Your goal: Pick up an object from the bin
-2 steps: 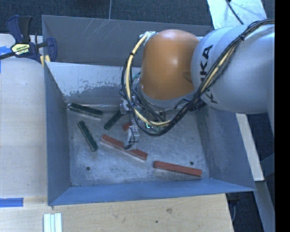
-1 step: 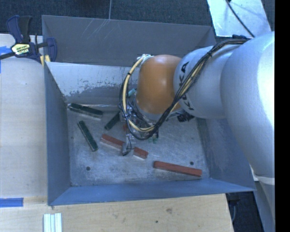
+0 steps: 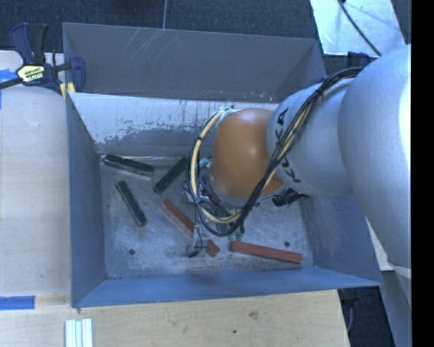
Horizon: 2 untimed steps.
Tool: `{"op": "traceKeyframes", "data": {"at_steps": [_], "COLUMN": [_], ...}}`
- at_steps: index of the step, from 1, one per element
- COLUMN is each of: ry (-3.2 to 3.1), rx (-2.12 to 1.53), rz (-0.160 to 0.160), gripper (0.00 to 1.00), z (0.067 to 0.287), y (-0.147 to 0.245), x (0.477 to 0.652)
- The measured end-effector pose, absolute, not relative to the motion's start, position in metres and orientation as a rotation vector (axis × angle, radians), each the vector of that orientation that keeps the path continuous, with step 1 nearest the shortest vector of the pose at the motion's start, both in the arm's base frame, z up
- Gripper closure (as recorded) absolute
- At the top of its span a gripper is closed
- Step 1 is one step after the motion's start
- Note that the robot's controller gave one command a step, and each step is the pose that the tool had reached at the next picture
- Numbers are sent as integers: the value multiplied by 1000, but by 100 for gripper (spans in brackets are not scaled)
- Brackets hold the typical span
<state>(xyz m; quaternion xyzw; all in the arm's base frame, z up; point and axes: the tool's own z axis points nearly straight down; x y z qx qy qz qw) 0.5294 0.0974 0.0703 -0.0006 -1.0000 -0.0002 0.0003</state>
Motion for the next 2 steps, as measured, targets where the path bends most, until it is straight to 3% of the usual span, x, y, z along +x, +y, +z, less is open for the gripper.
{"op": "traceKeyframes", "data": {"at_steps": [1,2], "ry": [-3146,-3151], "rx": [-4,12], "rz": [-2,-2], "gripper": [100,100], "z": [71,221], "y": [98,94], "x": [532,508]}}
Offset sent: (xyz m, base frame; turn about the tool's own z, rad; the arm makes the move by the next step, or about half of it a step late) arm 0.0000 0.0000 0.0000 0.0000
